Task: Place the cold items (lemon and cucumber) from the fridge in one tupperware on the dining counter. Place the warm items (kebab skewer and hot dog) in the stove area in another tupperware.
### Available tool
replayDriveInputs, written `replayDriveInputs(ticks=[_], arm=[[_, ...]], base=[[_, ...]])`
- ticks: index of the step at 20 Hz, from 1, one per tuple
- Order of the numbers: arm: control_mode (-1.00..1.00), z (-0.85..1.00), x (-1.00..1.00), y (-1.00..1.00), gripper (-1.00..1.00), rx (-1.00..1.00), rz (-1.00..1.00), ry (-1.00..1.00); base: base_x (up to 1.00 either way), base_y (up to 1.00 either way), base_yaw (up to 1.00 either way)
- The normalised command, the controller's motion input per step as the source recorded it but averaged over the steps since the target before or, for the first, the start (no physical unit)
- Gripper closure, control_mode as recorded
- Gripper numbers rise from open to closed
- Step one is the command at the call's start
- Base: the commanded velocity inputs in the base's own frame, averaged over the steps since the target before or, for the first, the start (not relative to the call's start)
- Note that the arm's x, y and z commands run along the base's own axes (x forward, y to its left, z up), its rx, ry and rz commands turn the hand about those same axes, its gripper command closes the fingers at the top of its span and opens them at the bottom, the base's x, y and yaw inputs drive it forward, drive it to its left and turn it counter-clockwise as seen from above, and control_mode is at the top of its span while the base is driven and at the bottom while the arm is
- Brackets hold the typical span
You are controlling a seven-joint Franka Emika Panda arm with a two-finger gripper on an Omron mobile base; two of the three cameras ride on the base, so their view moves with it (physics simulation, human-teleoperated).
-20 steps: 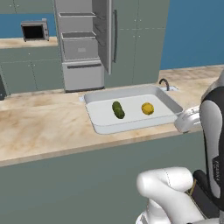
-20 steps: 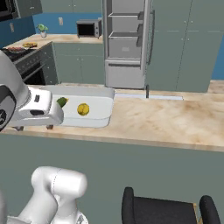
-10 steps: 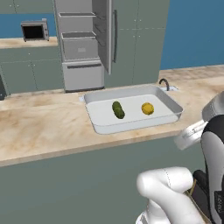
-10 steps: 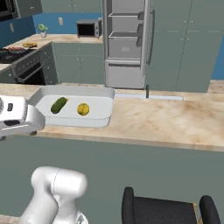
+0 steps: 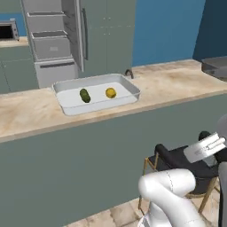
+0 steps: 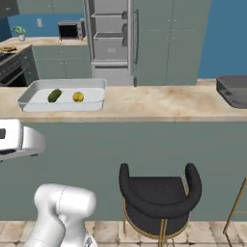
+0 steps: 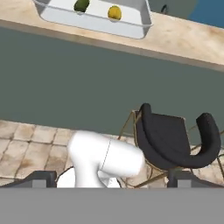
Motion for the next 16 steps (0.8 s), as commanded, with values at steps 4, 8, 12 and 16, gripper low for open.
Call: replayDriveInputs(ticks=[4, 8, 12, 16], arm=[[1.00, 0.00, 0.00, 0.00, -1.00, 0.00, 0.00, 0.00], [1.00, 0.00, 0.00, 0.00, -1.00, 0.00, 0.00, 0.00], [1.00, 0.00, 0.00, 0.00, -1.00, 0.00, 0.00, 0.00], [1.00, 0.00, 0.00, 0.00, -1.00, 0.00, 0.00, 0.00]], base=[[-0.24, -0.94, -0.43], [-0.01, -1.00, -0.34], [0.00, -1.00, -0.24], [0.00, -1.00, -0.06]])
